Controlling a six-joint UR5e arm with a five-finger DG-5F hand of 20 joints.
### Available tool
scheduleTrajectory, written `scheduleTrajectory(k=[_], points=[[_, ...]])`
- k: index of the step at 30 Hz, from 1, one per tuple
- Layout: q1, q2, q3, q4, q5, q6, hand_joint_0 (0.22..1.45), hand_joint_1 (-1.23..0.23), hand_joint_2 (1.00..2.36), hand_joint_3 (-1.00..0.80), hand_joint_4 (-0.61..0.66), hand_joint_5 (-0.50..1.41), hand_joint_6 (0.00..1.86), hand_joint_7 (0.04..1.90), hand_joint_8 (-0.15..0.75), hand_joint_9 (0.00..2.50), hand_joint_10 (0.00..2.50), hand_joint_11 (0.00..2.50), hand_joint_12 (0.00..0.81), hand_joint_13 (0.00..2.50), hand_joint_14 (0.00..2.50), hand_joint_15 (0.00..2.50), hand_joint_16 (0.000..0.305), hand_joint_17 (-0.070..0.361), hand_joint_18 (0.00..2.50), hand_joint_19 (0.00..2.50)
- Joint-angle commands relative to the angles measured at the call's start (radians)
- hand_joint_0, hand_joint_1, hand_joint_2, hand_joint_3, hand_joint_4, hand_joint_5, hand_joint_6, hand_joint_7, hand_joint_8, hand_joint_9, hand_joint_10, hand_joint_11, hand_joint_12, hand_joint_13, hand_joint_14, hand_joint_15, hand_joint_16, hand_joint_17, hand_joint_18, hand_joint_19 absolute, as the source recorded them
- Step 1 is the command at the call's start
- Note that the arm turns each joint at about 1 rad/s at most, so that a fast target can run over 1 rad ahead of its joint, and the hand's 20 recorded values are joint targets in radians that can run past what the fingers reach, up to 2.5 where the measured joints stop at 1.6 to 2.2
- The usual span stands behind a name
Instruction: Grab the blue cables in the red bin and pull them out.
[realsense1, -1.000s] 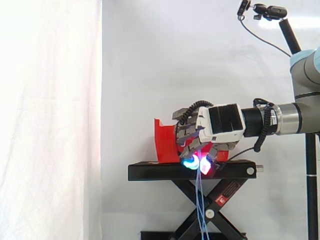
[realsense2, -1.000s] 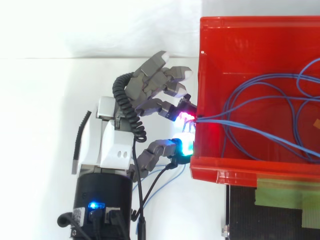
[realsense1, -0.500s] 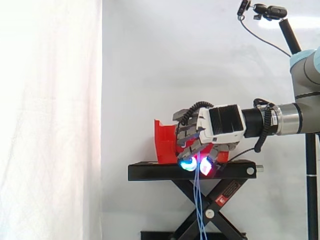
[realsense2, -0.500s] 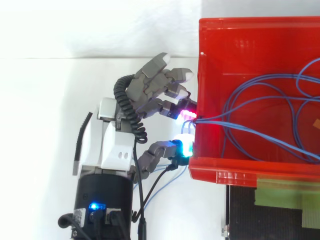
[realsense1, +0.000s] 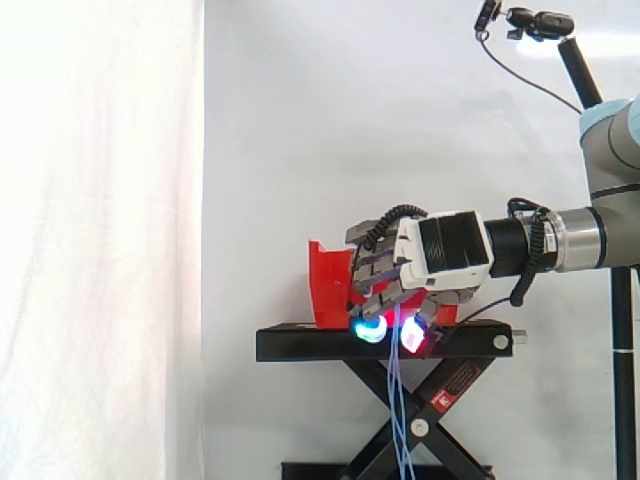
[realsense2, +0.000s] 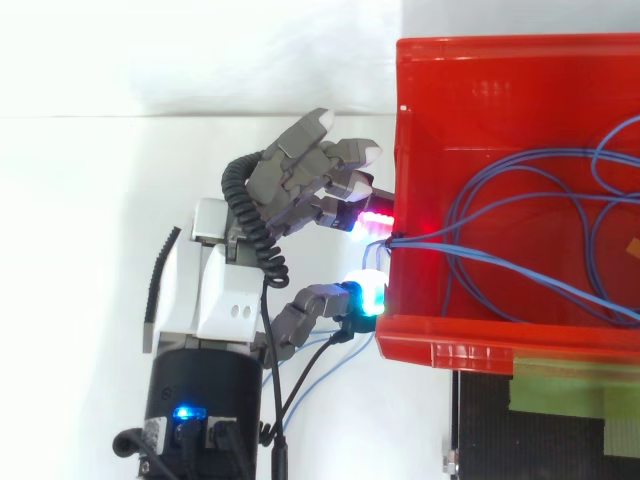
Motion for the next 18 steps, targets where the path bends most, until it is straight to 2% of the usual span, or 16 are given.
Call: scheduleTrajectory(k=[1,18], points=[[0.0,0.0,0.0,0.0,0.0,0.0,0.76,-0.99,1.0,-1.0,0.05,0.84,0.01,0.69,0.207,0.76,0.03,0.98,0.332,0.6,0.02,0.53,0.043,0.096,0.42,0.45],[0.0,0.0,0.0,-0.003,0.0,0.0,0.76,-0.99,1.0,-1.0,0.04,0.84,0.01,0.68,0.207,0.76,0.03,0.99,0.329,0.6,0.02,0.54,0.042,0.096,0.42,0.45]])
